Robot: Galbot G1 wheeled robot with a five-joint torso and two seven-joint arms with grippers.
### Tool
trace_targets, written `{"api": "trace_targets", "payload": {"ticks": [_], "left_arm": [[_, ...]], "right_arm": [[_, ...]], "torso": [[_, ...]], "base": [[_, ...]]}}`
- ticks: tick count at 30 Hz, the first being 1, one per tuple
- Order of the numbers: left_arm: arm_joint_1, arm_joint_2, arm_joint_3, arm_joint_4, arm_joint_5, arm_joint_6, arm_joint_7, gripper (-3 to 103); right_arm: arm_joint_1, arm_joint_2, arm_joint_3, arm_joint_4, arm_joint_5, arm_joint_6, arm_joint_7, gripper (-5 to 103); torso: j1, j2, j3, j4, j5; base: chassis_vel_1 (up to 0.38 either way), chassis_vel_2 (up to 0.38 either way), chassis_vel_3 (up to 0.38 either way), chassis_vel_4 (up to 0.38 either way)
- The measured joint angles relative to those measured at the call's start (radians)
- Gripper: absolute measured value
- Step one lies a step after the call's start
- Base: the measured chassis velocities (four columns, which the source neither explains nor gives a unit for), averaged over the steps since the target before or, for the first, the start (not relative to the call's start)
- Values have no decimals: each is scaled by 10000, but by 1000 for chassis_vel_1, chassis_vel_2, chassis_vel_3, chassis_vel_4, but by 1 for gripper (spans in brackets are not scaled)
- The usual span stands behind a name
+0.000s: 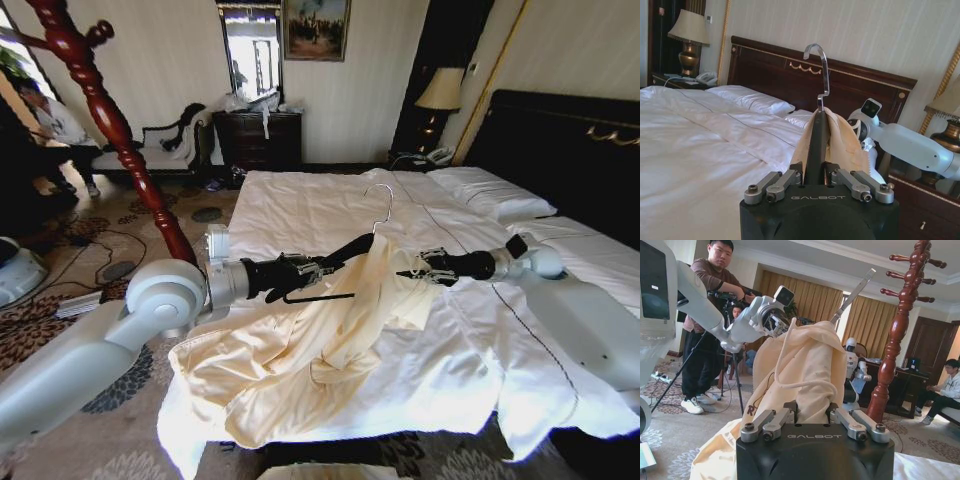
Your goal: Pick up the clothes from the bed and hang them on the clothes hanger.
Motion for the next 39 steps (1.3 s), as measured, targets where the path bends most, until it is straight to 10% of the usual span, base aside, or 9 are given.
{"api": "trace_targets", "payload": {"ticks": [12,26,31,32,39], "left_arm": [[-11,256,-583,-167,112,-191,-320,22],[722,474,-1819,-525,83,-538,-1715,76],[1127,106,-2655,193,-135,-1145,-3436,92],[1444,79,-2832,792,-154,-1169,-4654,96],[4219,-209,-2639,1680,595,-193,-7735,100]], "right_arm": [[81,255,-14,-509,29,161,-91,23],[14,392,207,-823,102,313,-132,19],[-221,147,393,-450,98,488,-108,19],[-313,0,471,-262,75,590,-102,19],[-679,-253,703,666,-22,804,-89,19]], "torso": [[0,0,0,5,-6],[0,1,0,0,2],[0,1,-1,-1,1],[0,1,-1,-4,2],[-1,1,-1,2,-4]], "base": [[0,0,0,0],[0,0,0,0],[0,0,0,0],[0,0,0,0],[0,0,0,0]]}}
